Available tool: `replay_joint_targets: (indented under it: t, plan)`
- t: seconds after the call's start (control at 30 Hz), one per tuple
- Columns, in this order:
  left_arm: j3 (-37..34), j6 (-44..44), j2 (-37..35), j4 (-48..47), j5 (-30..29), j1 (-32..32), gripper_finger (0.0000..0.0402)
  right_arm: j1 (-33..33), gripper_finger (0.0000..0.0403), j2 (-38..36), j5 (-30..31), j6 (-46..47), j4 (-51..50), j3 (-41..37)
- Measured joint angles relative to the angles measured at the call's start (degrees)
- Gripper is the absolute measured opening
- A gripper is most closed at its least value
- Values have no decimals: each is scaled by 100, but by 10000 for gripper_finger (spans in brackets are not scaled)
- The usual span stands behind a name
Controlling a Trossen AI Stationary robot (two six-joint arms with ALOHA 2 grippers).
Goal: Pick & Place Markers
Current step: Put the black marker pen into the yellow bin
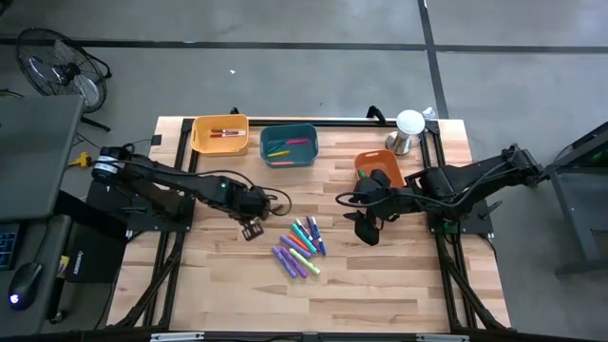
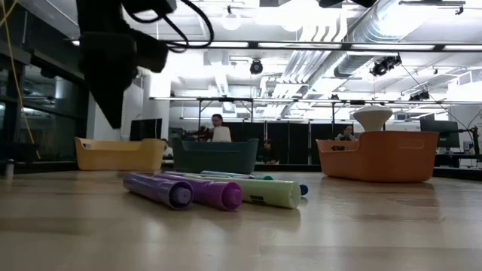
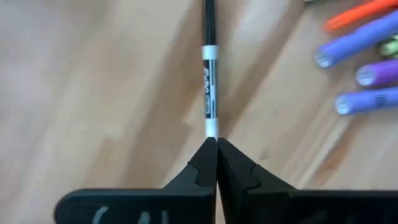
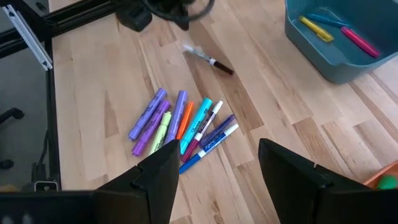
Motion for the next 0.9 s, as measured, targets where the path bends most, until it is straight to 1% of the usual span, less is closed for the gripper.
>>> replay_joint_targets:
  t: [0.07, 0.13, 0.2, 0.3, 0.4, 0.63, 0.7, 0.77, 0.83, 0.9]
  plan:
    - [0, -17, -235, -360, -257, 3, 4, 1, 206, 0, 40, -2, 1, 0]
    - [12, -61, -410, -510, -416, 90, 4, 0, 206, 0, 42, -21, 1, 0]
    - [2, -107, -563, -754, -419, 216, 4, 1, 206, 0, 61, -20, 1, 0]
    - [11, -50, -700, -685, -280, 401, 3, 2, 207, 0, 68, -15, 3, 0]
    - [7, 46, -735, -692, -117, 412, 2, 0, 206, 0, 77, -4, 7, 0]
    - [6, 1, -425, -626, -133, 413, 3, 0, 206, 0, 79, -2, 95, 0]
    - [7, 104, -327, -581, -15, 413, 17, 0, 206, 0, 79, 0, 114, 0]
    - [7, 231, -212, -524, 124, 411, 43, 0, 206, 0, 81, 1, 152, 0]
    - [12, 263, -63, -510, 173, 409, 82, 1, 206, 0, 79, 1, 149, 0]
    - [11, 224, 85, -613, -40, 411, 127, 2, 206, 0, 79, 3, 183, 0]
